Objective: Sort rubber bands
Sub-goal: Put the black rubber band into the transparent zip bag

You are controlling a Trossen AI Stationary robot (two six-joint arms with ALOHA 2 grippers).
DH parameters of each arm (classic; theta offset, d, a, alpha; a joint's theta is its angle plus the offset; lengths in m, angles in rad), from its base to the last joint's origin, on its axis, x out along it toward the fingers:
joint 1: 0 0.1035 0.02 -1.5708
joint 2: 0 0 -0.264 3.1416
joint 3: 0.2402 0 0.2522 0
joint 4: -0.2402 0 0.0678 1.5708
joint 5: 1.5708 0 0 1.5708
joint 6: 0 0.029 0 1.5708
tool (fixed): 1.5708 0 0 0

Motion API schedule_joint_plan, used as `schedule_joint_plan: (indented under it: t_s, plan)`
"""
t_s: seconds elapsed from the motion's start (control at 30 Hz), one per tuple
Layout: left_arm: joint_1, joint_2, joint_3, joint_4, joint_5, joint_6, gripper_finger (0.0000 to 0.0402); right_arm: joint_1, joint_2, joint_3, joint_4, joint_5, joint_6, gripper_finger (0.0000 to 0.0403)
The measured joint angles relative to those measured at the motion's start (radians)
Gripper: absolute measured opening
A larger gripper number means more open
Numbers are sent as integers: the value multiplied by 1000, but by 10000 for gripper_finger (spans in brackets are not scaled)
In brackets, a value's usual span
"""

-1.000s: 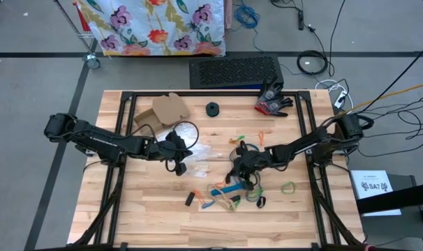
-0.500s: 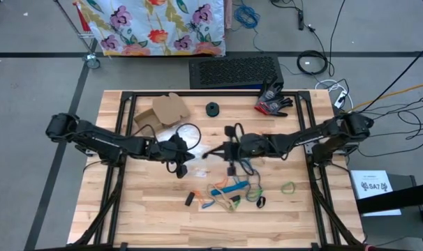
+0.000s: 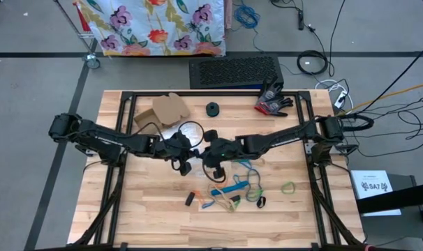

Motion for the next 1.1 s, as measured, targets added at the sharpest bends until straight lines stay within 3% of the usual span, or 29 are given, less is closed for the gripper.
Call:
schedule_joint_plan:
  t_s: [0.23,0.53,0.73,0.93,1.1]
  plan:
    - [18,0,1,0,-2,0,0,-18,2,26,-139,-48,50,0]
    - [16,0,39,-3,43,1,0,-39,2,27,-4,7,3,0]
    - [16,0,75,-9,59,18,0,-55,-1,31,-71,1,51,0]
    - [16,-1,86,8,38,34,0,-70,3,27,-171,-149,137,0]
    - [16,-1,85,8,50,29,0,-71,3,26,-104,-173,113,0]
